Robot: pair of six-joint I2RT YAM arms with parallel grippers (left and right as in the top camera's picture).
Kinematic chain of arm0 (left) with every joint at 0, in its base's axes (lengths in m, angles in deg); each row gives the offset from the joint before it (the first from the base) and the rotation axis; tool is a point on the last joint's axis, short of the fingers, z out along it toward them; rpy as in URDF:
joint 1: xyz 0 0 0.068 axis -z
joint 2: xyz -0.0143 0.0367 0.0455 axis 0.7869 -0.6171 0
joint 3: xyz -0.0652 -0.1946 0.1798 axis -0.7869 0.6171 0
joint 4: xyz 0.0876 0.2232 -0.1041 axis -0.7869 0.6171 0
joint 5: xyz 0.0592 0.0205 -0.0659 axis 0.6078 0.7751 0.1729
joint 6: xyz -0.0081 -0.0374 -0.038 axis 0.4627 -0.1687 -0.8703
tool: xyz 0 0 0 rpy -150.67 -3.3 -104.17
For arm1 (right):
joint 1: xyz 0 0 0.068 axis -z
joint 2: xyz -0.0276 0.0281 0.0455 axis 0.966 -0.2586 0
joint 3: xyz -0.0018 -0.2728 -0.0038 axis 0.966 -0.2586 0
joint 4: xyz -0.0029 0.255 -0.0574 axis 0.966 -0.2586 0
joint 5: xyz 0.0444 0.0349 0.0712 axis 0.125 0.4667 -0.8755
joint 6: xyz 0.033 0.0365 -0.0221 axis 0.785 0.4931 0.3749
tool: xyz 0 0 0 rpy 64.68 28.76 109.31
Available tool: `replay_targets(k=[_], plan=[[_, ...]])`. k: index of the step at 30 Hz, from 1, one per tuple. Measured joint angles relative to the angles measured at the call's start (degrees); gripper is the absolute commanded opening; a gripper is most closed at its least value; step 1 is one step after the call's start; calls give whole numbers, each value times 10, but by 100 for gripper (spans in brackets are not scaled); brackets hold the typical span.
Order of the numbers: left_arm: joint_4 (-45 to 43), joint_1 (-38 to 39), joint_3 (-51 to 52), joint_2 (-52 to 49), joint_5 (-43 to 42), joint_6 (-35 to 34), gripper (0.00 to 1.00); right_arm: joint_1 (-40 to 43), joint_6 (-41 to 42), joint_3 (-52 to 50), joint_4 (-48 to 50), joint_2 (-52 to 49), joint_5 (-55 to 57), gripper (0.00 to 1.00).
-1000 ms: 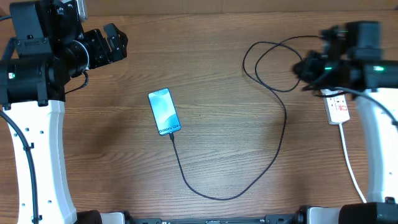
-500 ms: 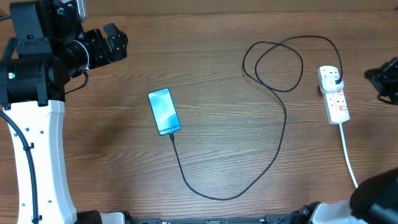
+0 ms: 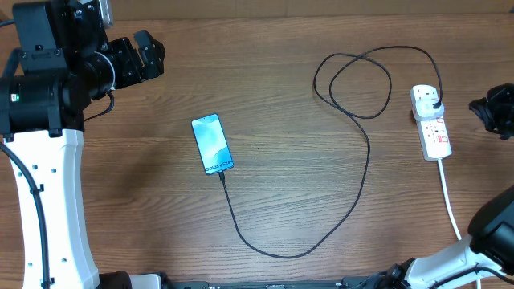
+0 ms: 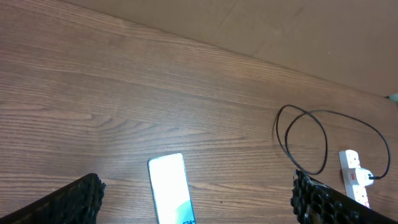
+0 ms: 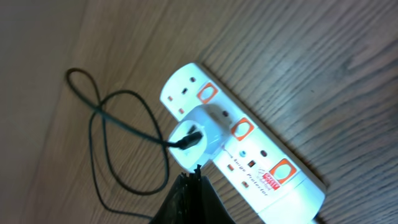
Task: Plug charger to phone and switch on socket
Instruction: 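Move the right gripper over the power strip's orange switch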
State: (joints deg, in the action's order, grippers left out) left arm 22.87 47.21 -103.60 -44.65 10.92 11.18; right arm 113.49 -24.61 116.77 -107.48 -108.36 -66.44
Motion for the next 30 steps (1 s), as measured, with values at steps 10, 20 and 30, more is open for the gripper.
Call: replay_targets(k=[10,20,30], plan=[[0,0,0,0,0,0,100,0,27,0,12,-67,28,4],[0,0,0,0,0,0,99,0,31,0,34,-120,19,4],[0,0,0,0,0,0,100,-1,21,0,50,-121,16,4]])
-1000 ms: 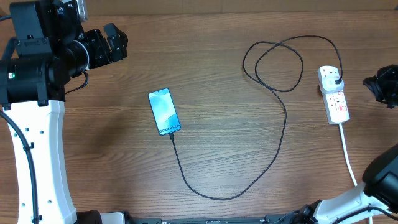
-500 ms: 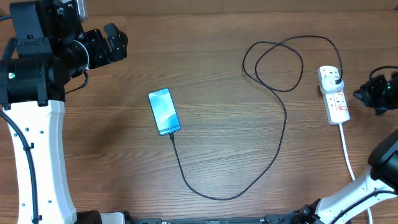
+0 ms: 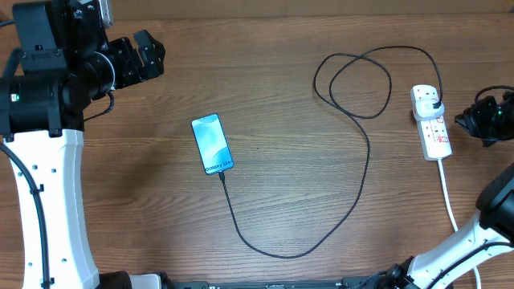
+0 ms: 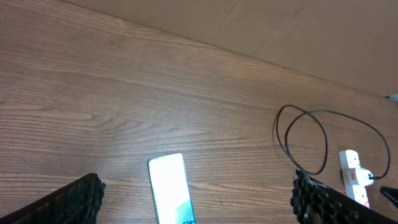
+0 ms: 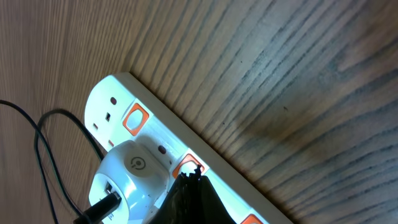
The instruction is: Plug charger to phone and switch on socket
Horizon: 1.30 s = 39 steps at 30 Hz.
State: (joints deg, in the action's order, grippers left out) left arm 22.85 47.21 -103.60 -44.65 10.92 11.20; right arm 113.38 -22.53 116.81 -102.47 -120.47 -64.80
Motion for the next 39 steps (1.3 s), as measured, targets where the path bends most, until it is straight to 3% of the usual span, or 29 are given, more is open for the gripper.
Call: replay_targets(k=[39], plan=[[0,0,0,0,0,0,100,-40,-11,1,19,-37,19,4]])
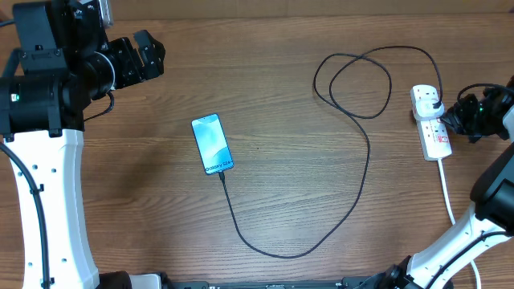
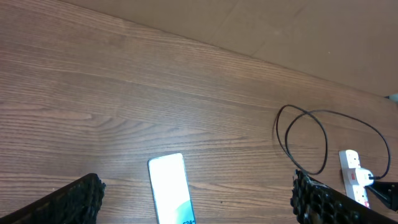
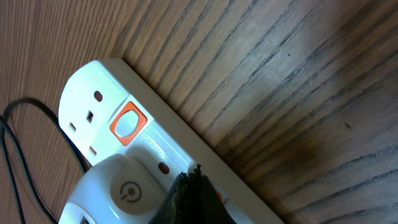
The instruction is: Plug charger to phone and switch on socket
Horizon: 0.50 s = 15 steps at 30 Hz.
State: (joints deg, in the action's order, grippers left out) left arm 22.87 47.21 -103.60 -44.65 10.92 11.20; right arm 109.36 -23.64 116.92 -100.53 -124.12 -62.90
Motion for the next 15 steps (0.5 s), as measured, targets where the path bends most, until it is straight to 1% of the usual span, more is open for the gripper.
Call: replay_targets(k=[7,15], plan=[[0,0,0,0,0,0,100,-4,0,4,-9,0,2,4],[0,0,0,0,0,0,100,-16,-1,11,-18,0,31,4]])
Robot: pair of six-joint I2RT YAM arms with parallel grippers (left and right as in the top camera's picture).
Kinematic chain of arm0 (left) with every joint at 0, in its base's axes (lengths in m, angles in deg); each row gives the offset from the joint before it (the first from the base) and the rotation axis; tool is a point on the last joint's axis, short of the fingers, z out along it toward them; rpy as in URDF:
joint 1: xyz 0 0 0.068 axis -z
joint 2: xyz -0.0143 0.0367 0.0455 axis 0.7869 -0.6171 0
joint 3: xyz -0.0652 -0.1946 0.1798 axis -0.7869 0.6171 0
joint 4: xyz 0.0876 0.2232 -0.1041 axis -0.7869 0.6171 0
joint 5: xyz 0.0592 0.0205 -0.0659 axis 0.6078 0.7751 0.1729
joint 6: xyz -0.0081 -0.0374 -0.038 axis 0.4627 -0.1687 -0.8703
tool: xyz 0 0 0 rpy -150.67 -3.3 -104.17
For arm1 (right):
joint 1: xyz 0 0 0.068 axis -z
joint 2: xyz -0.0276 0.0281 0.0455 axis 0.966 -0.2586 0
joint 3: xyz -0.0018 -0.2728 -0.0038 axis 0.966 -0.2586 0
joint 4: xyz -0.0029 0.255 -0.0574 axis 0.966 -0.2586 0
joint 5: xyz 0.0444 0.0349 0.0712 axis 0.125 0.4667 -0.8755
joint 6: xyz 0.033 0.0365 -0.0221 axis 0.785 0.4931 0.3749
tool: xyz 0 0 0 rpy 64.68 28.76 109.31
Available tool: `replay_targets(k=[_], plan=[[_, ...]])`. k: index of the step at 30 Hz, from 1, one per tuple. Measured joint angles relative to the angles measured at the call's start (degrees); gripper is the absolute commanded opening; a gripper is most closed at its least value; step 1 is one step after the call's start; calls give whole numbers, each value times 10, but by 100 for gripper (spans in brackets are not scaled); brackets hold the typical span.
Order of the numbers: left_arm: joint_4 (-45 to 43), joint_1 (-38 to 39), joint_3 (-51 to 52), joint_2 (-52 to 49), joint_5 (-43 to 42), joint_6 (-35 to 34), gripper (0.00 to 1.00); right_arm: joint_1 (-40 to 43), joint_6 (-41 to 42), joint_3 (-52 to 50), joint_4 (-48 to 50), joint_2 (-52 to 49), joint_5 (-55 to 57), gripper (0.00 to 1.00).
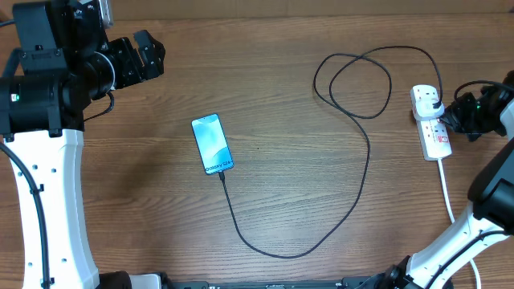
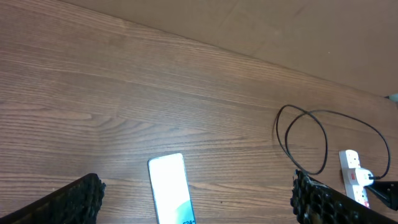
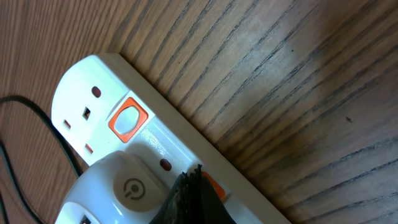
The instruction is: Plug charger to phone and switch on socket
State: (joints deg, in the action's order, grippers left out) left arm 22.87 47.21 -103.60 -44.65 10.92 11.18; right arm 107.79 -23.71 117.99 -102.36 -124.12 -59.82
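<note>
The phone [image 1: 212, 144] lies screen-up and lit at mid table, with the black cable [image 1: 353, 185] plugged into its lower end. The cable loops across to the white charger [image 3: 118, 190] seated in the white power strip [image 1: 431, 122] at the right. My right gripper [image 3: 194, 173] is shut, its tip resting on the orange switch [image 3: 212, 185] beside the charger. Another orange switch [image 3: 126, 120] shows free. My left gripper [image 2: 196, 202] hangs open high above the phone [image 2: 171, 195], at the far left of the table.
The strip's white lead [image 1: 451, 205] runs toward the front right edge. The cable's double loop [image 1: 357, 76] lies left of the strip. Bare wooden table [image 1: 120, 201] surrounds the phone.
My right gripper tip has shifted slightly further onto the orange switch beside the charger. The left arm, phone and cable are unchanged.
First my shut right gripper was above the strip, at the right edge, with the phone on its cable. Then it was lower and closer to the strip, then with its tip at the middle orange switch, where it now rests.
</note>
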Motion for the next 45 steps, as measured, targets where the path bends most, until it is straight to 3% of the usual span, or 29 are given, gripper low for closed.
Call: replay_targets(k=[45], plan=[[0,0,0,0,0,0,100,-19,0,-15,6,13,42,4]])
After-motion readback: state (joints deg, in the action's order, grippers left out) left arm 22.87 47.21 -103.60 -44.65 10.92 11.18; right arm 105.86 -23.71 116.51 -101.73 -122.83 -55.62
